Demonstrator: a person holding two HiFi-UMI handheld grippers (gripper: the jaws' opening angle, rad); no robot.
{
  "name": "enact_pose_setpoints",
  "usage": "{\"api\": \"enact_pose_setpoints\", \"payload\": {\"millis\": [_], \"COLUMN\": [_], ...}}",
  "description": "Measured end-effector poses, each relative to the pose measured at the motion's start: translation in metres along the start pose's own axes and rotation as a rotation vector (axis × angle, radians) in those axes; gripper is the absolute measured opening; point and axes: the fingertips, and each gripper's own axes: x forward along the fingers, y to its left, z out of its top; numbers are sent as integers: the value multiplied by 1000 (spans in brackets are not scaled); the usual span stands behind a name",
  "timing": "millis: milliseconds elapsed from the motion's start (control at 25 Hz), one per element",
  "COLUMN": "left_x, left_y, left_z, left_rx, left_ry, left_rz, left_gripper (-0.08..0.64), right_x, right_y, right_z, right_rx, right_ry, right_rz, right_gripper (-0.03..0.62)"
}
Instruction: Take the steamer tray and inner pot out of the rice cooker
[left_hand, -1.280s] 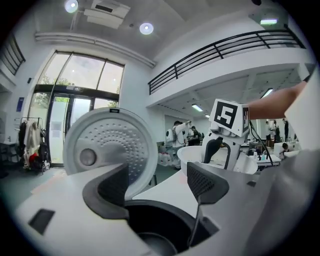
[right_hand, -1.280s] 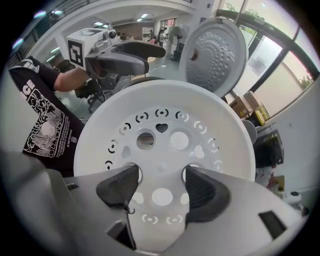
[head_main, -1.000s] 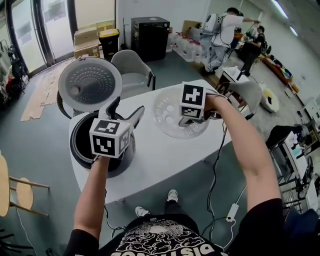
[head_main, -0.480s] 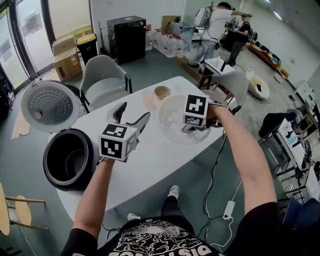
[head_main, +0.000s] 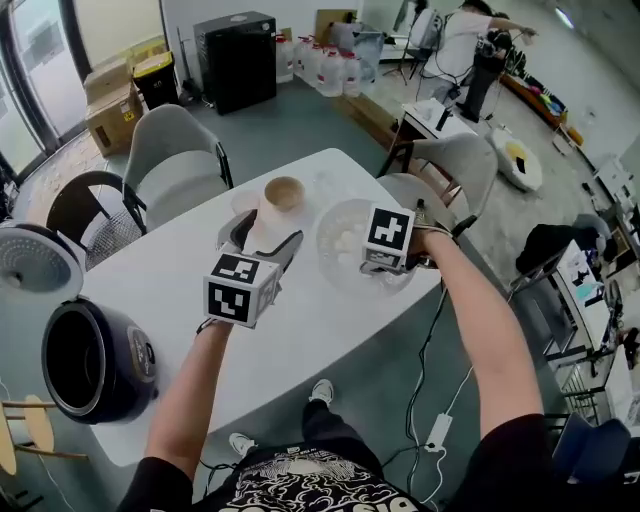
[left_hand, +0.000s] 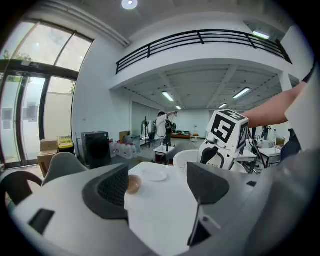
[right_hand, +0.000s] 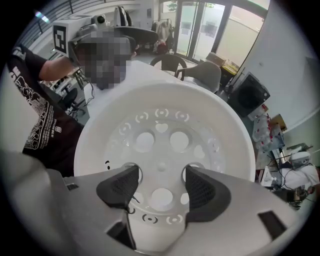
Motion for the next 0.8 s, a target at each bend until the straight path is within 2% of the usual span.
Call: {"api": "enact_pose_setpoints", "payload": {"millis": [200,400,600,680,800], "left_x": [101,176,226,236,245], "left_y": [-4,-19,-20,-20,-24], "left_z": [-20,-45,-69,-74,-80], "left_rx": [-22,-51,-78,-82,-84], "left_ry": [48,104,162,176,200], "left_rz": [-19,-28,-30,-30,-17], "left_gripper": [357,357,357,357,357], "right_x": [57,111,149,158,165], "right_y": [-77,-130,-169,-175,-179], "right_z": [-41,-83,-106,-118,-126], "right_rx": [33,57,71,75,44], "right_ry": [4,14,41,79,83], "right_rz": [27,25,28,33,39], "right_gripper": [308,308,310,310,310]}}
